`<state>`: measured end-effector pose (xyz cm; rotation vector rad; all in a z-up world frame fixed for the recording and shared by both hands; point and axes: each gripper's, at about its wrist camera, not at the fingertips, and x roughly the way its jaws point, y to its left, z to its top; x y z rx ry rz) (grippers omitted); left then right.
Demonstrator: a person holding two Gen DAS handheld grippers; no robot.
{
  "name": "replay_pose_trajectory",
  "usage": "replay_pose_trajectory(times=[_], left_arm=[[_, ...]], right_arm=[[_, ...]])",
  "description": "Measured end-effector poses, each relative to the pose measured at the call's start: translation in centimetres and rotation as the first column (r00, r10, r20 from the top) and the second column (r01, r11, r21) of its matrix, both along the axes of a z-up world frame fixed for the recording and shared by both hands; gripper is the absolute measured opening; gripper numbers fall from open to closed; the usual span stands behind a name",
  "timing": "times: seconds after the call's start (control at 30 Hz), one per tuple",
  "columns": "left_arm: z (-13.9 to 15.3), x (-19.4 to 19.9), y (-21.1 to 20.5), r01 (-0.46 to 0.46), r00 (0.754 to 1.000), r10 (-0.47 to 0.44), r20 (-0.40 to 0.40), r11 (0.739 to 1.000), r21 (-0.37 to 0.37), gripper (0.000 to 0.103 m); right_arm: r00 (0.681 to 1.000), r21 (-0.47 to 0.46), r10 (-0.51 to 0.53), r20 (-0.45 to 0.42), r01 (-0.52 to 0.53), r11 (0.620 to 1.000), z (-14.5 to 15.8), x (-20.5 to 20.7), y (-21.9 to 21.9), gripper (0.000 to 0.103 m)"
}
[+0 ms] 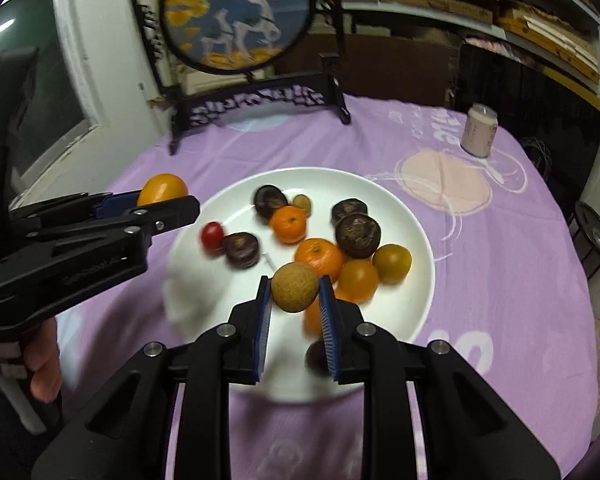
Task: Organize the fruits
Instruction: 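Lower the orange tomato and brown fruit onto the plate and open both tools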
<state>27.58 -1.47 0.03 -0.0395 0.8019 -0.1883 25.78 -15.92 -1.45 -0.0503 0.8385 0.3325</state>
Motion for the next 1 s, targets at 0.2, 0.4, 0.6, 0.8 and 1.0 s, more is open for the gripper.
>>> replay_pose_trajectory(times=[0.2,0.4,0.6,0.8,1.0], left_arm=[[-3.1,0.6,-0.6,0.045,0.997,-0.046,-0.066,0.999,-0.007,0.036],[-3.4,0.6,-0.3,0.045,0.996,-0.046,-0.074,0.999,-0.022,0.036],[-3.6,0.6,-0.2,0.037,0.996,-0.038,-0.081,0.999,-0.016,0.037],[-1.9,-1.5,0.1,-0.001,1.0,0.001,0.011,1.0,-0.006,0.087],[-1.2,-4.9,0.5,-0.025,0.998,0.024,0.05,1.0,0.009,0.097]], right_arm=[[0.998,0.016,0.004,-0.057,-0.003,1.0,-2.7,2.1,-0.2,0.024],[0.999,0.0,0.028,-0.044,-0.028,1.0,-3.1,2.1,0.7,0.024],[1.0,-0.01,-0.025,-0.006,0.025,1.0,-2.9,2.4,0.2,0.06],[0.993,-0.051,-0.101,0.063,0.104,0.993,-2.1,0.4,-1.1,0.08],[0.985,-0.073,-0.158,0.065,0.163,0.984,-1.7,-2.8,-2.5,0.093]])
